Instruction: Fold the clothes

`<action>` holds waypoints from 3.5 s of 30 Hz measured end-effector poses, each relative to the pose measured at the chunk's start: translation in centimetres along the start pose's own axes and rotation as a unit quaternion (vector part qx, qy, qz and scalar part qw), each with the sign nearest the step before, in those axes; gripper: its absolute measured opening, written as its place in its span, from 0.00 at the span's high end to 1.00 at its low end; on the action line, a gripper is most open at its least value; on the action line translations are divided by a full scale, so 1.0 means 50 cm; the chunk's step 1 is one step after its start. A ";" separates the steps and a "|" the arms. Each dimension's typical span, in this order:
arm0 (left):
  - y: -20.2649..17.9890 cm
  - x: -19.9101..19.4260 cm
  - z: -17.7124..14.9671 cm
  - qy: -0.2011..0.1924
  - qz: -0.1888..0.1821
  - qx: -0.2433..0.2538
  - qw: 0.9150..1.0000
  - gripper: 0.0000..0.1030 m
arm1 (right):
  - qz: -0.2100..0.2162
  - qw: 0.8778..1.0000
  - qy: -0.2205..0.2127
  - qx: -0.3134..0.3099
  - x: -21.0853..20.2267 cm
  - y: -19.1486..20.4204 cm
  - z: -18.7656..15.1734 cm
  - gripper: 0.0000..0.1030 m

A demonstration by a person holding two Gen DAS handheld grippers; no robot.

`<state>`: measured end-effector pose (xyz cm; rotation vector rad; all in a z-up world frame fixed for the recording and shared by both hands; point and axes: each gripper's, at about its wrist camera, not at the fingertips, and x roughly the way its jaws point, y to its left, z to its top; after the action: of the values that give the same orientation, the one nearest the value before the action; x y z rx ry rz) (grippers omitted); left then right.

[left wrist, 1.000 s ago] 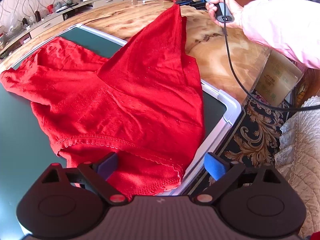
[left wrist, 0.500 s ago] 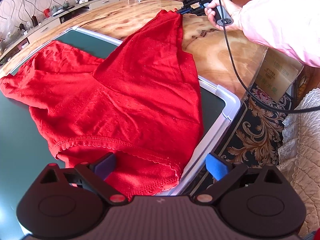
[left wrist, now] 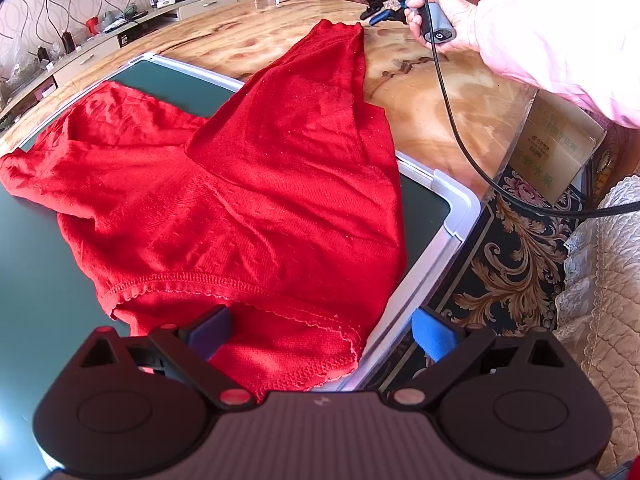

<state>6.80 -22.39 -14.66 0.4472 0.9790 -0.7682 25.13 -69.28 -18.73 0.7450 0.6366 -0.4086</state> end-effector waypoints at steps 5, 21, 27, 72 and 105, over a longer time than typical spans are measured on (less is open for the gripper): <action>0.003 -0.001 0.002 0.000 -0.004 -0.005 1.000 0.04 | 0.006 0.999 0.046 -0.022 -0.007 0.033 -0.016 0.84; 0.019 -0.004 0.001 -0.011 -0.018 -0.026 0.999 0.04 | 0.044 0.989 0.137 -0.036 -0.109 0.076 -0.137 0.85; 0.017 -0.003 0.001 -0.010 -0.016 -0.022 1.000 0.04 | 0.036 0.989 0.144 -0.023 -0.092 0.069 -0.140 0.85; 0.049 -0.039 0.018 -0.074 -0.019 -0.065 0.995 0.12 | 0.004 0.974 0.220 -0.048 -0.175 0.144 -0.243 0.82; 0.058 -0.011 -0.001 -0.023 -0.019 -0.067 0.997 0.09 | 0.012 0.973 0.217 -0.082 -0.266 0.161 -0.291 0.86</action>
<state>8.80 -20.25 -14.20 0.2940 0.9910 -0.7382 14.12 -51.64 -14.12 0.6874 1.0589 -0.1659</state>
